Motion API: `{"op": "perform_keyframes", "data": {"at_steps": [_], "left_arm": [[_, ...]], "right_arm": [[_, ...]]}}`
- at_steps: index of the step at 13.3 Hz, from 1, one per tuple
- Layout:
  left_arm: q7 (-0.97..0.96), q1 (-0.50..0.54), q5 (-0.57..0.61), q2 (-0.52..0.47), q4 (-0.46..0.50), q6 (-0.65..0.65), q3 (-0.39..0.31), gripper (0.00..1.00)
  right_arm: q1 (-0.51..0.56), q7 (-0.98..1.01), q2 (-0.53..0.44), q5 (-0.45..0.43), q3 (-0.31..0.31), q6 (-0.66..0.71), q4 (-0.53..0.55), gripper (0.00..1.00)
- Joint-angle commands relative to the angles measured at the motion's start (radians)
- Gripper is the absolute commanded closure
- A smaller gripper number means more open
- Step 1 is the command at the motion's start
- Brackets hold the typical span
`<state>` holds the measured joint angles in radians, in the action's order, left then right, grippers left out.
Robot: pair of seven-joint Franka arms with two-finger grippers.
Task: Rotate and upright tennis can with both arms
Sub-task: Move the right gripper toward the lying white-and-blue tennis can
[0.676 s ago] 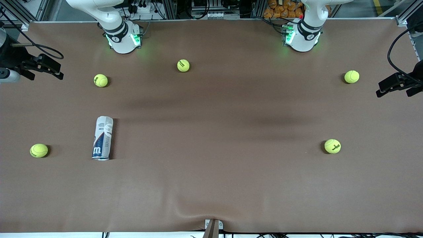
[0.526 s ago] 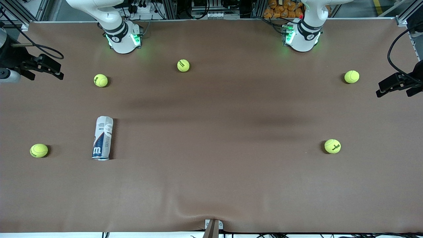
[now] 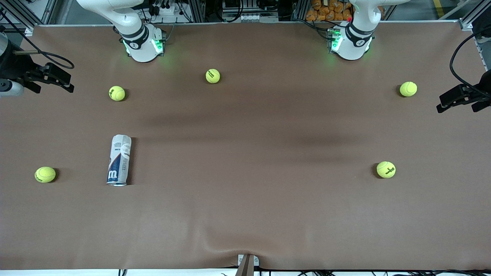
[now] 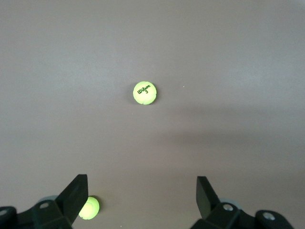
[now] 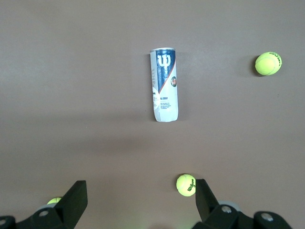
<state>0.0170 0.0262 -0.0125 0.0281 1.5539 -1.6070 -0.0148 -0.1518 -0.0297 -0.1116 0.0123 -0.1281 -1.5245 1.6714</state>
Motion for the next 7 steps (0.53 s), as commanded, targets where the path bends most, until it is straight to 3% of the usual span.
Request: {"op": "perform_keyframes", "data": {"at_steps": [1,7], "left_arm": [[-0.002,0.009,-0.015,0.013,-0.011,0.012,0.004,0.00],[-0.002,0.009,-0.014,0.012,-0.012,0.012,0.004,0.00]], "right_arm": [[0.012,0.011,0.004,-0.020,0.002,0.001,0.022,0.00],[0.061,-0.003,0.075,-0.022,0.001,-0.045,0.128,0.00]]}}
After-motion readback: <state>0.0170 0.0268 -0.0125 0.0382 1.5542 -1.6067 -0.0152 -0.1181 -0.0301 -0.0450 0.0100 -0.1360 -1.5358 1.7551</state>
